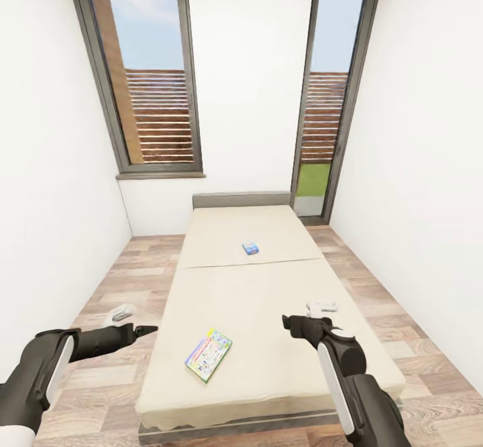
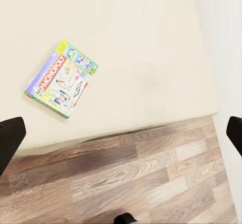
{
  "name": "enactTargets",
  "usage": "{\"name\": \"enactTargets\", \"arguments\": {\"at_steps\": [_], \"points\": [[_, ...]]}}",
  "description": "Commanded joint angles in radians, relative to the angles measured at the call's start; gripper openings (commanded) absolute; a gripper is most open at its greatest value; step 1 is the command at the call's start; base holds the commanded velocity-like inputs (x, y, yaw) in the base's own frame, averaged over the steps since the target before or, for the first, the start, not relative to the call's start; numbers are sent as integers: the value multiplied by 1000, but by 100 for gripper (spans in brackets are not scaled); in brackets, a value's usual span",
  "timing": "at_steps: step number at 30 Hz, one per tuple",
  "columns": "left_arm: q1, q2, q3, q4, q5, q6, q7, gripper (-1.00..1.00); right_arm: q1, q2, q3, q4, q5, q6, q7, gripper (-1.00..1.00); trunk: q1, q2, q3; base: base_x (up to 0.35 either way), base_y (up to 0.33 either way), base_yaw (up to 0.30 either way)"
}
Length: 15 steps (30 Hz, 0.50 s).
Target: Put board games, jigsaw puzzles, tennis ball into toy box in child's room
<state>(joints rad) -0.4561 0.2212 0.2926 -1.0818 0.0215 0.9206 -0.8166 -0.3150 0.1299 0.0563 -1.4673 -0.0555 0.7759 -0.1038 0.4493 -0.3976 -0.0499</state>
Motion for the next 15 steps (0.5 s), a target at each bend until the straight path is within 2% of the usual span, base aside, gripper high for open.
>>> {"name": "enactTargets", "arguments": {"at_steps": [1, 5, 10, 14, 15], "points": [[-1, 0, 2, -3, 2, 8, 3, 100, -1, 0, 6, -2, -6, -2, -8, 100, 1, -2, -2, 0, 0, 0], [-1, -1, 3, -20, 2, 8, 12, 100, -1, 2, 13, -8, -6, -12, -8, 100, 1, -2, -2, 11, 0, 0], [-1, -7, 4, -33, 2, 9, 20, 100, -1, 1, 17, -36, -6, -12, -8, 100, 1, -2, -2, 178, -38, 0], [-1, -25, -1, -40, 4, 9, 88, 100, -1, 1, 20, -44, -6, -12, -8, 100, 1, -2, -2, 58, -17, 0], [-1, -36, -3, -41, 4, 9, 121, 100, -1, 2, 22, -44, -6, -13, -8, 100, 1, -2, -2, 21, -6, 0]]}}
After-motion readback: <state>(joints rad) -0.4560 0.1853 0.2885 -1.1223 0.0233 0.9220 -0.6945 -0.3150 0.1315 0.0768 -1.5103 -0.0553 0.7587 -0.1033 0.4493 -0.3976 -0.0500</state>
